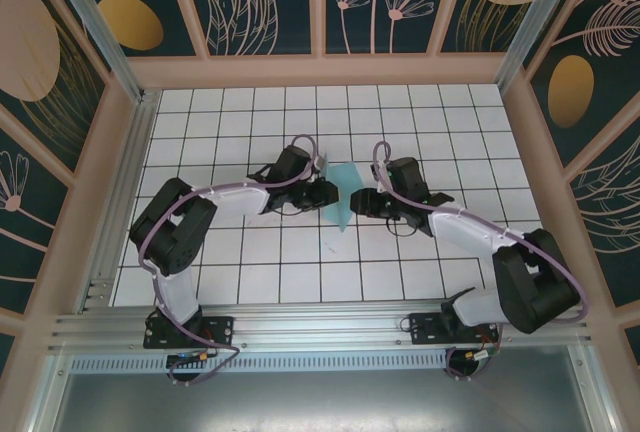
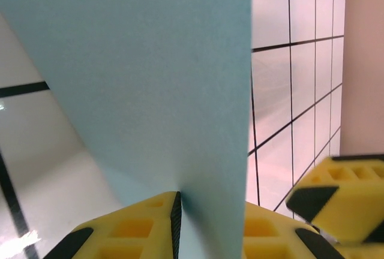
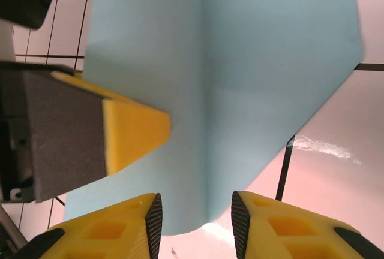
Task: Fold a paper plane with a square sheet of paper (pick it up from the middle)
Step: Turn over the paper at the center of the table.
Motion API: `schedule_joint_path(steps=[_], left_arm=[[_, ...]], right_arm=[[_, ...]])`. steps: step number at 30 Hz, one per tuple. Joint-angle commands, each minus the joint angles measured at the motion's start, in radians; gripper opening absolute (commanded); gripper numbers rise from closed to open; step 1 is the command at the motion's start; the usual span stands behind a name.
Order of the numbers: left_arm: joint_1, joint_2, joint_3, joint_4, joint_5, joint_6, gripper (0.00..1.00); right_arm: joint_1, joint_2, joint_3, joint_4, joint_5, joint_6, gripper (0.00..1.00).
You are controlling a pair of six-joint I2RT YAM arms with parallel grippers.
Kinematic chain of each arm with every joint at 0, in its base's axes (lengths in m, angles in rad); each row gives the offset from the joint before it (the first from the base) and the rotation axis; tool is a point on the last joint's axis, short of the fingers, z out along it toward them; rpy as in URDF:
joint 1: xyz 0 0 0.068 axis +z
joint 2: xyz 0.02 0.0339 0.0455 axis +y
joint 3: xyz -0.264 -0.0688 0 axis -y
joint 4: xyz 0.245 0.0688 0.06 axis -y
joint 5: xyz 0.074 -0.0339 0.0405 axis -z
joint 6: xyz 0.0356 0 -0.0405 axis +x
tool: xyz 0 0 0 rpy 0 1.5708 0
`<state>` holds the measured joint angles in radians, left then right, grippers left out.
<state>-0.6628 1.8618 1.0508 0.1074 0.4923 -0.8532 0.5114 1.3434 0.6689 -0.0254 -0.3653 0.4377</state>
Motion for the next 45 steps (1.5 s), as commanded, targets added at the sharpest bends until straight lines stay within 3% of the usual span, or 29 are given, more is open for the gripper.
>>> schedule_joint_path(steps=[1, 10, 19, 28, 32, 37, 45], left_arm=[[-0.014, 0.047, 0.056, -0.076, -0.024, -0.001, 0.22], [-0.028, 0.127, 0.18, -0.156, -0.057, -0.022, 0.22], [-0.033, 0.169, 0.23, -0.172, -0.052, -0.037, 0.33], [-0.034, 0.186, 0.243, -0.176, -0.051, -0.04, 0.33], [-0.034, 0.189, 0.242, -0.175, -0.049, -0.041, 0.35], [-0.034, 0.186, 0.241, -0.168, -0.05, -0.045, 0.44], [-0.033, 0.167, 0.226, -0.125, -0.056, -0.075, 0.58]], right_arm=[[0.03, -0.058, -0.038, 0.01, 0.11, -0.056, 0.45], [0.138, -0.171, -0.124, 0.044, 0.223, -0.132, 0.58], [0.199, -0.11, -0.077, 0.036, 0.291, -0.112, 0.76], [0.205, 0.012, 0.0, 0.067, 0.24, -0.097, 0.76], [0.212, 0.082, 0.056, 0.022, 0.316, -0.103, 0.77], [0.216, 0.139, 0.091, -0.004, 0.376, -0.084, 0.74], [0.191, 0.147, 0.053, 0.074, 0.315, -0.07, 0.69]])
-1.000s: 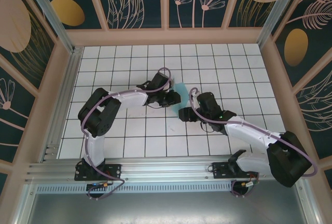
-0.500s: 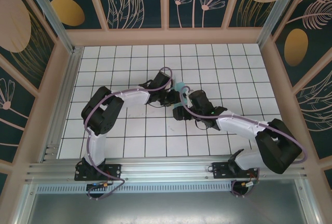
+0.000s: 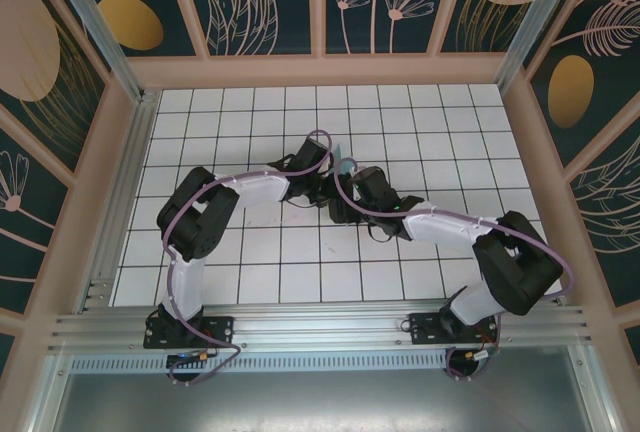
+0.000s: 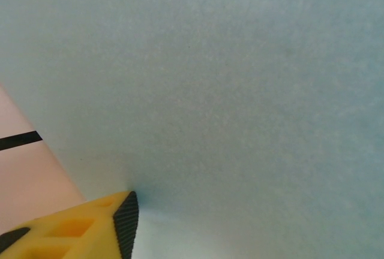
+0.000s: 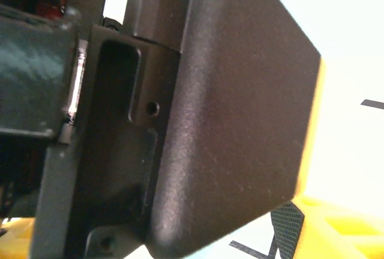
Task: Fold a paper plane with a square sheet of paper (pick it up from the middle)
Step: Turn over the paper at the center of the table.
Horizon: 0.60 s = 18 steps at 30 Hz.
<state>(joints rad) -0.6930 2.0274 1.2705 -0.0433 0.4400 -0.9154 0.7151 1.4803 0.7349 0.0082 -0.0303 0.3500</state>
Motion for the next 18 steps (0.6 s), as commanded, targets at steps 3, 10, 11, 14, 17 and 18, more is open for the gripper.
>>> schedule_joint_path(steps=[3, 10, 11, 14, 17, 18], left_arm=[[-0.002, -0.01, 0.0, 0.039, -0.006, -0.024, 0.62], [0.002, -0.014, -0.017, 0.097, 0.01, -0.051, 0.73], [0.0, -0.01, -0.016, 0.096, 0.009, -0.051, 0.74], [0.002, -0.004, -0.008, 0.078, 0.003, -0.046, 0.74], [0.001, -0.001, -0.005, 0.065, -0.004, -0.039, 0.74], [0.002, -0.003, -0.006, 0.063, -0.005, -0.04, 0.74]], right_arm=[[-0.025, 0.008, -0.02, 0.058, -0.046, 0.011, 0.71], [-0.031, -0.034, -0.061, 0.111, -0.133, -0.035, 0.86], [-0.031, -0.044, -0.066, 0.117, -0.147, -0.039, 0.88], [-0.031, -0.063, -0.079, 0.137, -0.17, -0.046, 0.91], [-0.034, -0.066, -0.084, 0.147, -0.158, -0.039, 0.91], [-0.039, -0.065, -0.084, 0.145, -0.134, -0.026, 0.9]])
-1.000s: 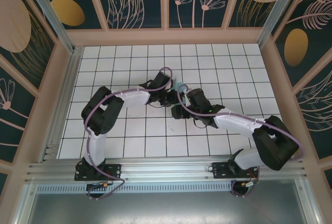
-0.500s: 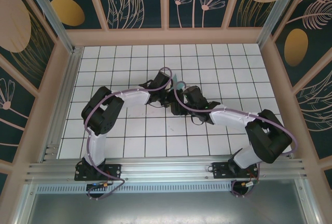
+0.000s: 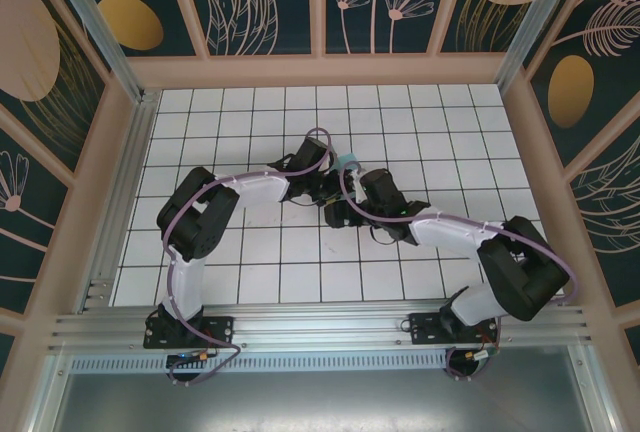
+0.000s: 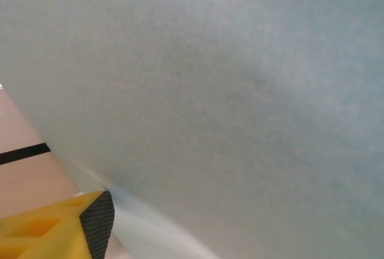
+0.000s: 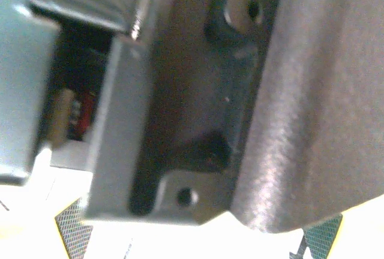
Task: Fold a paper plane with a square sheet of paper (pick it up from the middle)
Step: Turn over the paper at the center of the table.
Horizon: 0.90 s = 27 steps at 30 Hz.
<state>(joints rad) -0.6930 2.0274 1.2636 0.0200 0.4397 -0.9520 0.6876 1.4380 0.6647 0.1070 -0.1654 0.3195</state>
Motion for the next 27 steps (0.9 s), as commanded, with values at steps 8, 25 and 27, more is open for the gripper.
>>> schedule_joint_path(steps=[8, 25, 27], left_arm=[[0.01, -0.056, -0.028, 0.014, -0.019, -0.012, 0.74], [0.053, -0.15, -0.082, 0.029, -0.056, -0.013, 0.76], [0.059, -0.166, -0.093, 0.032, -0.069, -0.013, 0.76]], right_arm=[[-0.067, 0.007, -0.014, 0.036, 0.08, 0.074, 0.49], [-0.135, 0.023, -0.019, 0.038, 0.004, 0.105, 0.48], [-0.172, 0.026, -0.017, 0.041, -0.021, 0.111, 0.48]])
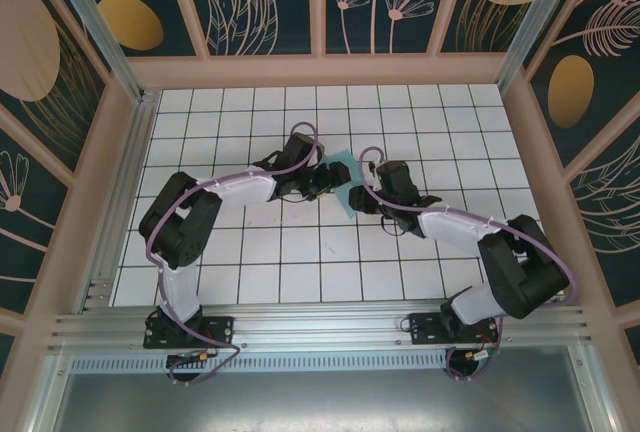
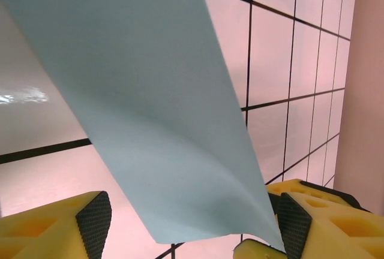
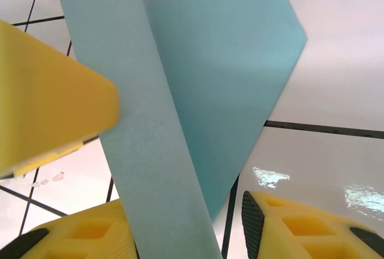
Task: Fold a paper plane with a square sheet of paper (pick it up from the middle)
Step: Turn over the paper at the center of the table.
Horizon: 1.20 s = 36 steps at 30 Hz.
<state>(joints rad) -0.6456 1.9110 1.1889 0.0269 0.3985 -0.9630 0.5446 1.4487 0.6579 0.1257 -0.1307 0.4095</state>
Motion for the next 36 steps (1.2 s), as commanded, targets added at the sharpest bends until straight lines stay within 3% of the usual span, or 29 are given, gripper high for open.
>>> schedule_joint_path(steps=[1, 5, 9, 14, 18, 23, 30, 36], left_arm=[[0.015, -0.056, -0.025, 0.027, -0.034, -0.003, 0.76], [0.021, -0.08, -0.046, 0.041, -0.038, -0.005, 0.77], [0.022, -0.091, -0.06, 0.054, -0.036, -0.002, 0.78], [0.024, -0.093, -0.072, 0.051, -0.043, 0.003, 0.78], [0.025, -0.103, -0.087, 0.052, -0.055, 0.01, 0.77], [0.025, -0.116, -0.105, 0.061, -0.069, 0.034, 0.72], [0.024, -0.221, -0.27, 0.199, -0.091, 0.013, 0.65], [-0.028, -0.27, -0.393, 0.346, -0.072, -0.036, 0.52]], right_arm=[[-0.037, 0.016, -0.01, 0.026, -0.066, 0.022, 0.48], [-0.058, 0.008, -0.012, 0.035, -0.103, 0.022, 0.59], [-0.07, 0.007, -0.009, 0.045, -0.128, 0.016, 0.6], [-0.081, 0.026, 0.012, 0.039, -0.151, 0.019, 0.41], [-0.087, 0.019, 0.014, 0.025, -0.148, 0.022, 0.31], [-0.098, 0.021, 0.023, -0.001, -0.131, 0.056, 0.01], [-0.088, -0.011, 0.006, -0.107, -0.179, 0.187, 0.0], [-0.004, -0.131, -0.035, -0.282, -0.118, 0.38, 0.0]])
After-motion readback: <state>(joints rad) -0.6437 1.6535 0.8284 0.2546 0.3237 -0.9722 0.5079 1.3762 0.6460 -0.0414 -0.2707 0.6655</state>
